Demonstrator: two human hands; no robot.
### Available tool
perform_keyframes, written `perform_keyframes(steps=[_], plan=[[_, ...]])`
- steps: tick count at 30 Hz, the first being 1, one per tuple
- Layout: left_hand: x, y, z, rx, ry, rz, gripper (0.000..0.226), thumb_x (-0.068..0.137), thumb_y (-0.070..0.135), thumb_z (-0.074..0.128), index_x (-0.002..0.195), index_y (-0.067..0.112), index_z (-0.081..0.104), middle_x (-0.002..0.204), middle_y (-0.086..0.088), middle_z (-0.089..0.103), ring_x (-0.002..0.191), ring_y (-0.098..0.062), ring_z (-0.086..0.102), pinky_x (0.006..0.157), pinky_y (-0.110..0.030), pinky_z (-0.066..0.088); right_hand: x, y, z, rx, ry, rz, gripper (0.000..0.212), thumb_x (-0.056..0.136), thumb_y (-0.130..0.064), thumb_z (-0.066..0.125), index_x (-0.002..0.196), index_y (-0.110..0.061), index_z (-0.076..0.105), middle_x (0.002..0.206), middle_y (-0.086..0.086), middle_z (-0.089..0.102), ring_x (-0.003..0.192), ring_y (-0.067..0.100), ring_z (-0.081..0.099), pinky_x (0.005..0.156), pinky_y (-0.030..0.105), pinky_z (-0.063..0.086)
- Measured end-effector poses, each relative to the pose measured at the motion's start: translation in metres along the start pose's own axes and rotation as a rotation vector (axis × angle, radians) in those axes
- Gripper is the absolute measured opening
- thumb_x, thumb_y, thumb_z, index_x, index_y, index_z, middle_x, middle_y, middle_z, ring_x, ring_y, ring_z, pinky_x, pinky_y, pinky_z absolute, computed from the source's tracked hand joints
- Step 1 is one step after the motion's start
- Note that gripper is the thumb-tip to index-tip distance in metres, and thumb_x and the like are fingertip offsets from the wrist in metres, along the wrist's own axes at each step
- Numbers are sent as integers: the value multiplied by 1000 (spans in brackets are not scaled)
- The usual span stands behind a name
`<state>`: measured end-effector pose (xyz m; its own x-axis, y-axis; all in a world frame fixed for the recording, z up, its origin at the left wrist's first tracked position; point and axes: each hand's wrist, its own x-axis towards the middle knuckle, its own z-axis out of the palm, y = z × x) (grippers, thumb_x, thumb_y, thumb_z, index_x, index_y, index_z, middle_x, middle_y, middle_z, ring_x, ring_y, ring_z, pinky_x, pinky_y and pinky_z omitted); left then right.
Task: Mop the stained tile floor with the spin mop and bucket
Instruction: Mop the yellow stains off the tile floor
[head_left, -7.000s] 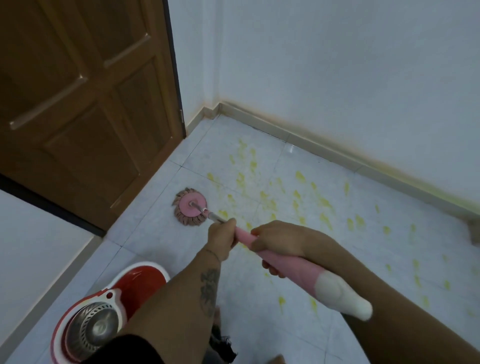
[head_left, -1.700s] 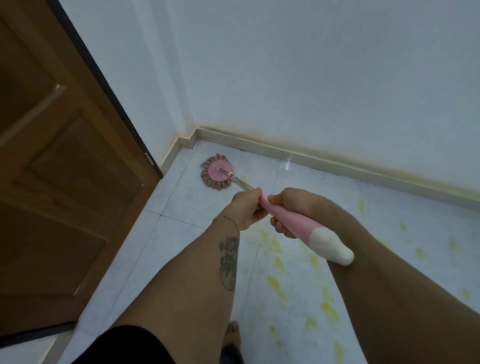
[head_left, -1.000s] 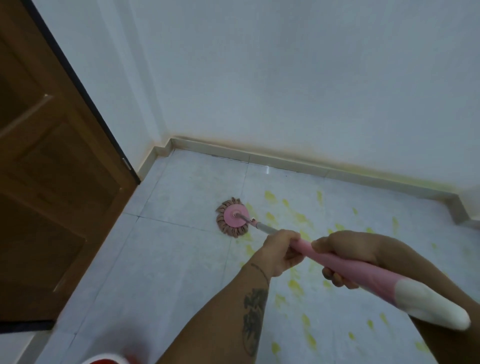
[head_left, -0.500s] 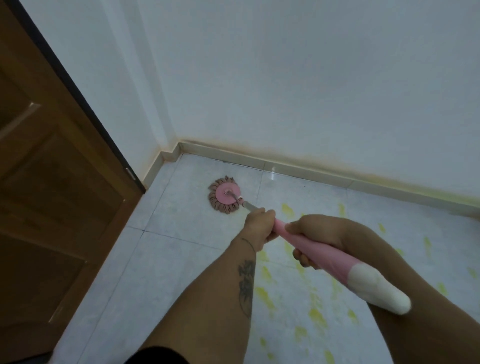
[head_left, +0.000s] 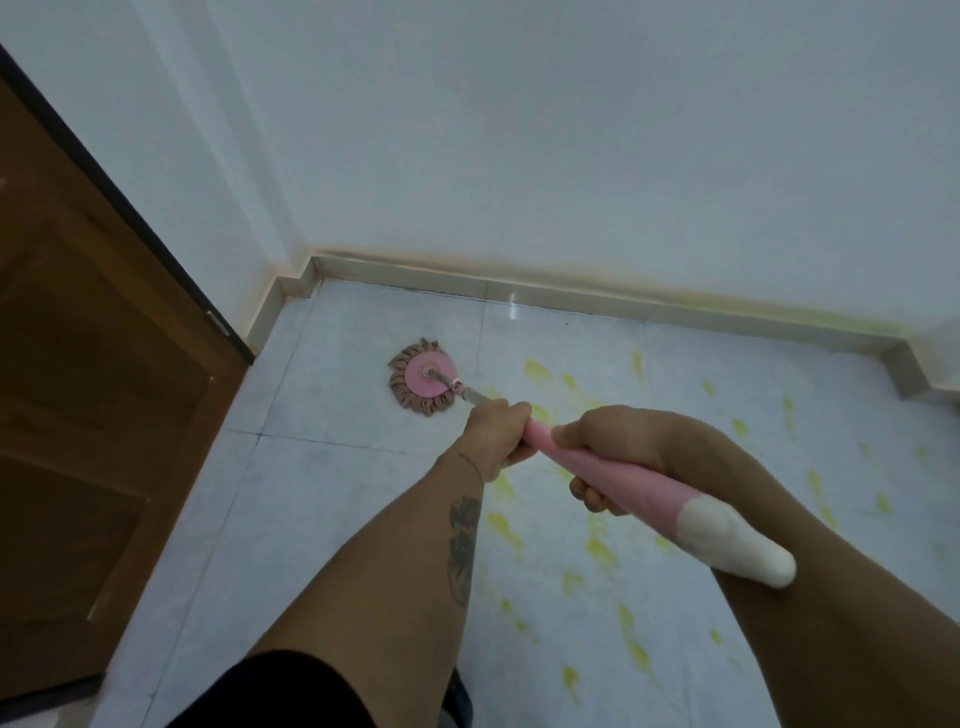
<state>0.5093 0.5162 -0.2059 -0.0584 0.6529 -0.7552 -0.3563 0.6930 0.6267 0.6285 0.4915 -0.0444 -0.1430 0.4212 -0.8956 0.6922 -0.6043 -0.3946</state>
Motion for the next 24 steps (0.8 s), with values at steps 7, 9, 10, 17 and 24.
perform_keyframes(steps=[7, 9, 10, 17, 24], plan=[[-122, -120, 53, 151, -97, -58, 10, 95, 17, 54, 100, 8, 51, 80, -9, 55, 66, -15, 57, 49, -22, 56, -89, 154, 22, 25, 6, 49, 45, 101, -33, 44, 129, 2, 40, 72, 15, 55, 39, 17, 53, 39, 18, 42], [-156, -158, 71, 155, -116, -80, 13, 94, 17, 55, 102, 7, 52, 80, -9, 55, 67, -15, 57, 47, -21, 55, -113, 201, 27, 19, 4, 65, 44, 102, -34, 43, 128, 1, 40, 71, 15, 55, 41, 18, 53, 40, 18, 42], [-172, -176, 80, 154, -126, -93, 13, 94, 16, 55, 103, 8, 52, 81, -9, 55, 68, -15, 57, 47, -21, 54, -125, 222, 29, 16, 3, 76, 44, 102, -35, 42, 127, 1, 40, 71, 14, 56, 42, 18, 53, 41, 18, 42], [-240, -247, 127, 122, -183, -206, 39, 90, 20, 65, 121, 1, 53, 95, -11, 61, 73, -15, 62, 50, -24, 56, -196, 306, 32, 73, 44, 134, 40, 102, -28, 44, 130, 0, 39, 72, 16, 55, 38, 19, 52, 39, 19, 42], [-212, -223, 131, 77, -171, -182, 22, 89, 19, 67, 100, 5, 55, 89, -11, 61, 72, -16, 62, 50, -23, 55, -181, 280, 13, 129, 44, 130, 42, 101, -27, 45, 134, -2, 38, 72, 16, 55, 36, 17, 52, 38, 19, 42]])
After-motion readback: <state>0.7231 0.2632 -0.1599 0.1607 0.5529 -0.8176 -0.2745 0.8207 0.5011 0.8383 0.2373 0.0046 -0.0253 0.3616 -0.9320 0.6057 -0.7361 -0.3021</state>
